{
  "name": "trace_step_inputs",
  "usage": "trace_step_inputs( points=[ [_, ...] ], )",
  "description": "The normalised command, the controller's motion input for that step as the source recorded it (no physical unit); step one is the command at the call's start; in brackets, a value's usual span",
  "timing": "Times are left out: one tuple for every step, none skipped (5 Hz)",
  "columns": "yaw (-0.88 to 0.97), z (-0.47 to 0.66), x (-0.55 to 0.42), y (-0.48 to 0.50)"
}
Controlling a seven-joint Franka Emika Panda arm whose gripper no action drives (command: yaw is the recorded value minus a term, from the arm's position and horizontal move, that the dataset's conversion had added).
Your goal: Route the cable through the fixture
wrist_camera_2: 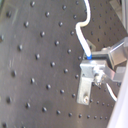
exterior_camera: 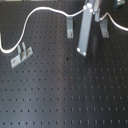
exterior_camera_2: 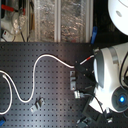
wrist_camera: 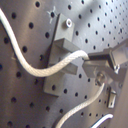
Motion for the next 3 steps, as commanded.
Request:
trace_step_inputs(
  points=[
    [0.61, 0.01, -0.264, -0.083],
    [0.62, 0.0, -0.03, 0.007],
    [0.69, 0.0, 0.0, 0.0]
  ],
)
